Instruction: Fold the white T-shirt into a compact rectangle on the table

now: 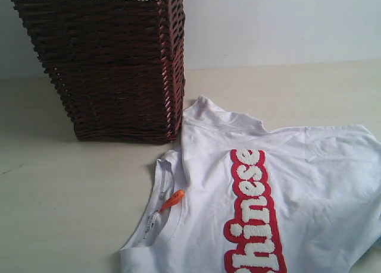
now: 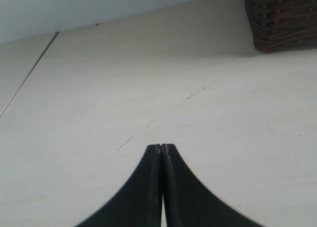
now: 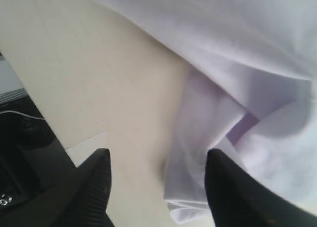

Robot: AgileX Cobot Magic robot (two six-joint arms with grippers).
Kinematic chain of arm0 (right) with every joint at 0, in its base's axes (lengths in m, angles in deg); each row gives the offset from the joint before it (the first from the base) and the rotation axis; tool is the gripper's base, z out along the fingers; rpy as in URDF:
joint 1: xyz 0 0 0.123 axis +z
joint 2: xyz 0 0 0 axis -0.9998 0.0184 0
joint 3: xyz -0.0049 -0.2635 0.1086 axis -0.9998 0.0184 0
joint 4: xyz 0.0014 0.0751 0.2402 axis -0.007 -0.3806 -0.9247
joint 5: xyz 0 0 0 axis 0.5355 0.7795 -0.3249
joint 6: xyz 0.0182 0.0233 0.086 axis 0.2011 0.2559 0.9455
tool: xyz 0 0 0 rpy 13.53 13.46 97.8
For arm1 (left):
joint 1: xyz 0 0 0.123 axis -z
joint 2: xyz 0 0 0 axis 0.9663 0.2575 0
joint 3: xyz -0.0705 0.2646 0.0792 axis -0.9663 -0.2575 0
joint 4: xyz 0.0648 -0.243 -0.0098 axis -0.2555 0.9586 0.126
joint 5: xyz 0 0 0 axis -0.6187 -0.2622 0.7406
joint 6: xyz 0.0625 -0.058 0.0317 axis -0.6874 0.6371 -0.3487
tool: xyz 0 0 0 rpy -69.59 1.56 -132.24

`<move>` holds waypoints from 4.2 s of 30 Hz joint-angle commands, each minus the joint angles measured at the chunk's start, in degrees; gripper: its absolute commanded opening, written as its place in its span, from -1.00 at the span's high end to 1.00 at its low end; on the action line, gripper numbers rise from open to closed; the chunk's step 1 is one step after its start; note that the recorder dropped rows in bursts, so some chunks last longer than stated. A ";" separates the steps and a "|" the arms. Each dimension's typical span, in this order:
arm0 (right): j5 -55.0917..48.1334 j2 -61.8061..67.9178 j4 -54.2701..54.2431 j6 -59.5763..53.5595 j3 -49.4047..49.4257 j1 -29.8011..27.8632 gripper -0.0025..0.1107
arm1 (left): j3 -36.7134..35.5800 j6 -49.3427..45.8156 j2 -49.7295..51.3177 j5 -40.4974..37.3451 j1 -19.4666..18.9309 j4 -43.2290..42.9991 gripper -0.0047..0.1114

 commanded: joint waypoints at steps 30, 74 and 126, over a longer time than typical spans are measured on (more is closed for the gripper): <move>-6.71 -6.61 13.49 -10.10 5.94 -0.37 0.96 | 0.17 0.35 0.11 0.28 -0.10 0.51 0.92; 43.12 -2.58 25.45 23.55 5.18 -4.38 0.04 | 0.17 0.35 0.11 0.18 -0.10 0.51 0.92; 4.50 37.09 -50.31 -23.72 -18.15 -32.30 0.96 | 0.17 0.35 0.11 0.18 -0.10 0.51 0.92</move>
